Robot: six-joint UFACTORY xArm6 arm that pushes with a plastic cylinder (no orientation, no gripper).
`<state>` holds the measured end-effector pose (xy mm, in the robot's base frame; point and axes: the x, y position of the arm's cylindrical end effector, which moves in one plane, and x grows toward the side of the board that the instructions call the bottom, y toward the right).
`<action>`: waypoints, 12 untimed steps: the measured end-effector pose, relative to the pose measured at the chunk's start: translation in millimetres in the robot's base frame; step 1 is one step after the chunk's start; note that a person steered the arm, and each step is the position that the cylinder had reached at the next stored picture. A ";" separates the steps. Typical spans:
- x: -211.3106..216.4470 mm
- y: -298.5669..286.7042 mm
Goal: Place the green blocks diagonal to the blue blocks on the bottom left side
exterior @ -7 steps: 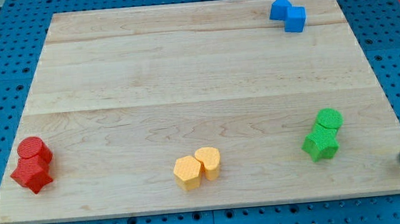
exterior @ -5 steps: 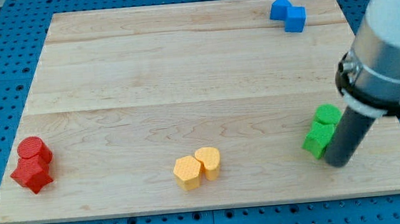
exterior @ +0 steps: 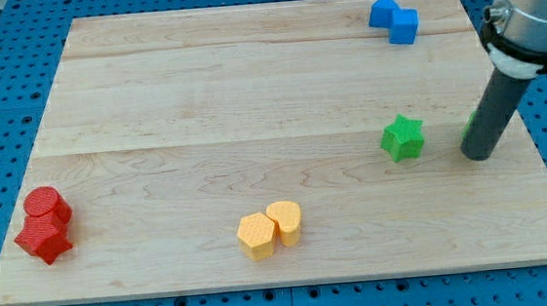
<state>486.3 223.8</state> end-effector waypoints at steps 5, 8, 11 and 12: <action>24.8 119.6; -27.3 42.2; -31.2 -156.9; -39.9 -166.3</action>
<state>446.4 57.5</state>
